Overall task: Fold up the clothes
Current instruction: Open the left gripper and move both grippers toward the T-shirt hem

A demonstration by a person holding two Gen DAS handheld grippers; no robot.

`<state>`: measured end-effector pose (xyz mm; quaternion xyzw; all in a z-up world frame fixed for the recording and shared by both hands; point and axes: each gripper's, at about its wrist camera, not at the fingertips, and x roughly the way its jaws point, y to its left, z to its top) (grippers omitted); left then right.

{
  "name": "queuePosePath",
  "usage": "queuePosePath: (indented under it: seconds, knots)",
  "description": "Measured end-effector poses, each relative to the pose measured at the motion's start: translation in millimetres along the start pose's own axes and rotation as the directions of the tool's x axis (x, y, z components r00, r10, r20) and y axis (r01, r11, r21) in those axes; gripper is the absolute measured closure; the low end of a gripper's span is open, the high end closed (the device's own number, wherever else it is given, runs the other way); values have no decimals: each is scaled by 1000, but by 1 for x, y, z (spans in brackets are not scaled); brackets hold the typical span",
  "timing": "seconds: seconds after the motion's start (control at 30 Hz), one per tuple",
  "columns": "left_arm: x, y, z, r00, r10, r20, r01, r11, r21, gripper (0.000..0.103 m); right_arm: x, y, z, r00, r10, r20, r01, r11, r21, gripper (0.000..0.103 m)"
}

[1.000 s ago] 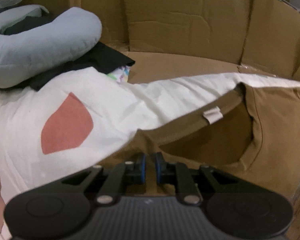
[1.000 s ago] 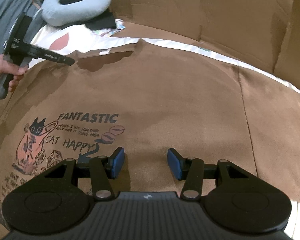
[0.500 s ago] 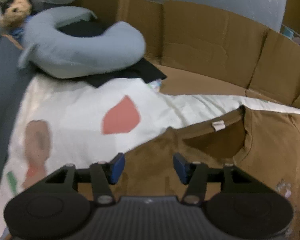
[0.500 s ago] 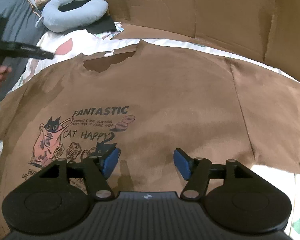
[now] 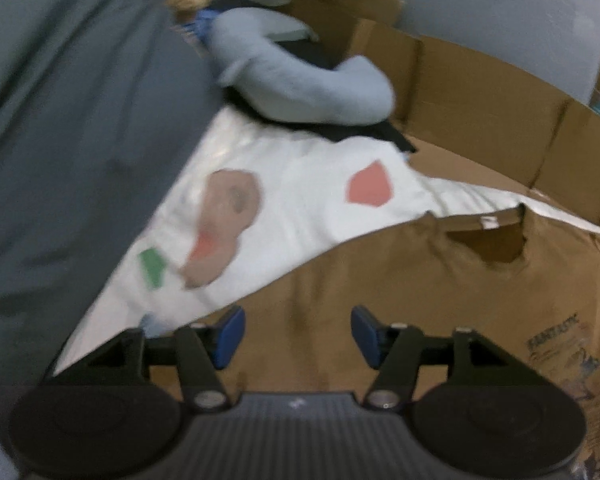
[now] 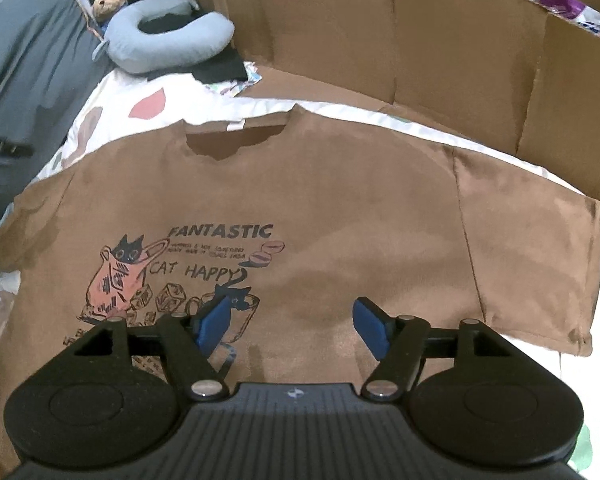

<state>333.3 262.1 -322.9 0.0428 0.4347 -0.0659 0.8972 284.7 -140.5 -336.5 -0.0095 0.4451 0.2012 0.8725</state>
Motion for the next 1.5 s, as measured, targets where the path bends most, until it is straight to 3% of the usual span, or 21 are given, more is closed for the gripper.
queuePosePath:
  seconds: [0.1, 0.13, 0.17, 0.27, 0.5, 0.8, 1.1, 1.27, 1.5]
  knots:
    - [-4, 19, -18, 999, 35, -7, -35, 999, -41, 53, -1, -3, -4, 1000, -17, -5, 17, 1000, 3, 29]
    - [-5, 25, -25, 999, 49, -8, -50, 997, -60, 62, 0, -4, -6, 1000, -24, -9, 24, 1000, 2, 29]
    - [-6, 29, -32, 999, 48, -6, -48, 995, -82, 68, 1, -5, -8, 999, -33, -14, 33, 999, 2, 29]
    - [-12, 31, -56, 1000, 25, -5, -26, 994, -104, 75, 3, -9, -16, 998, -53, -30, 53, 999, 11, 29]
    - [-15, -1, -104, 999, -29, 17, 30, 997, -65, 72, 5, -13, -34, 995, -83, -57, 83, 997, -6, 29]
    - [-6, -14, -141, 999, 42, -4, -42, 999, -18, 72, 2, -20, -45, 990, -115, -77, 114, 993, -20, 29]
    - [-18, 8, -158, 991, 124, -50, -127, 989, -70, 73, -11, -38, -52, 985, -151, -86, 153, 988, 9, 29]
    - [-38, 5, -160, 992, 118, -39, -121, 989, -86, 71, -31, -53, -49, 983, -166, -80, 170, 985, 42, 29]
    - [-69, -6, -169, 993, 74, -93, -86, 988, -127, 62, -75, -82, -39, 978, -200, -65, 206, 973, 105, 29]
